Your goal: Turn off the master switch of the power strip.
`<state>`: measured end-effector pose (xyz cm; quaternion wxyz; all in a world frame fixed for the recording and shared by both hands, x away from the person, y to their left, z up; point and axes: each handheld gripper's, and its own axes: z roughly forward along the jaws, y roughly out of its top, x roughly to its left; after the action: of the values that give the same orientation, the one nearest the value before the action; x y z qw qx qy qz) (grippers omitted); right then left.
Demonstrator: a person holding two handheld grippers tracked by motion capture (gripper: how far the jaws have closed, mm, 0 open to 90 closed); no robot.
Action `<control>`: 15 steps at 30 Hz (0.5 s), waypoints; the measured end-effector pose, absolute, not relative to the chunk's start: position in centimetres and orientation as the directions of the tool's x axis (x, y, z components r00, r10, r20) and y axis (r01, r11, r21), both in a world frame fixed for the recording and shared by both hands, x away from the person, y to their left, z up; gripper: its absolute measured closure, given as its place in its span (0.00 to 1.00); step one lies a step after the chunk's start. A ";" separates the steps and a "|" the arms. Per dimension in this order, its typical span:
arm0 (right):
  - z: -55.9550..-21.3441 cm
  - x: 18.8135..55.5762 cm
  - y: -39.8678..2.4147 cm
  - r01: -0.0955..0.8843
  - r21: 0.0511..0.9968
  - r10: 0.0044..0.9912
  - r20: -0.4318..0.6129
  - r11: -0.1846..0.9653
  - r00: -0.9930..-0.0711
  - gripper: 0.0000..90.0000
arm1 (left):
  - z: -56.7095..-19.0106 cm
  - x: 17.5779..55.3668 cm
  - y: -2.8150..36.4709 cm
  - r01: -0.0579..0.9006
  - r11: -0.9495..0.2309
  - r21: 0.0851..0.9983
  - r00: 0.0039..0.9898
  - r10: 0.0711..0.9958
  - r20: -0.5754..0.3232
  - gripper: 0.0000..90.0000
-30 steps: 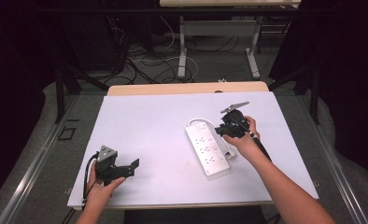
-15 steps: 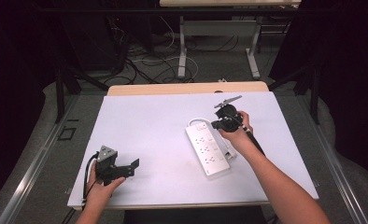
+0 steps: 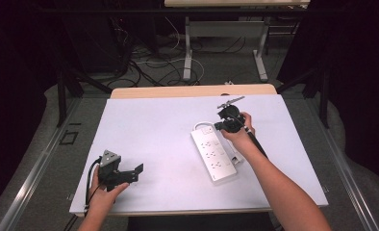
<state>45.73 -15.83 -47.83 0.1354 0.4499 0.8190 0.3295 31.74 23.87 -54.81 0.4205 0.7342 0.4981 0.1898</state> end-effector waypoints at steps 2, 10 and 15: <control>-48.0 45.9 -15.8 0.648 0.663 0.829 0.073 0.376 -0.555 1.00 | -54.8 31.8 23.9 0.572 -0.151 0.806 0.432 0.891 -0.140 0.02; -48.6 46.4 -15.6 0.656 0.659 0.832 0.083 0.367 -0.549 1.00 | -54.8 31.8 23.9 0.574 -0.151 0.805 0.432 0.891 -0.141 0.02; -48.9 46.6 -15.2 0.670 0.656 0.836 0.105 0.349 -0.538 1.00 | -54.8 31.8 23.9 0.574 -0.151 0.805 0.433 0.890 -0.141 0.02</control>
<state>46.61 -15.22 -48.89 0.1254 0.4640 0.8115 0.3323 31.78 23.87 -54.82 0.4198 0.7350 0.4980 0.1886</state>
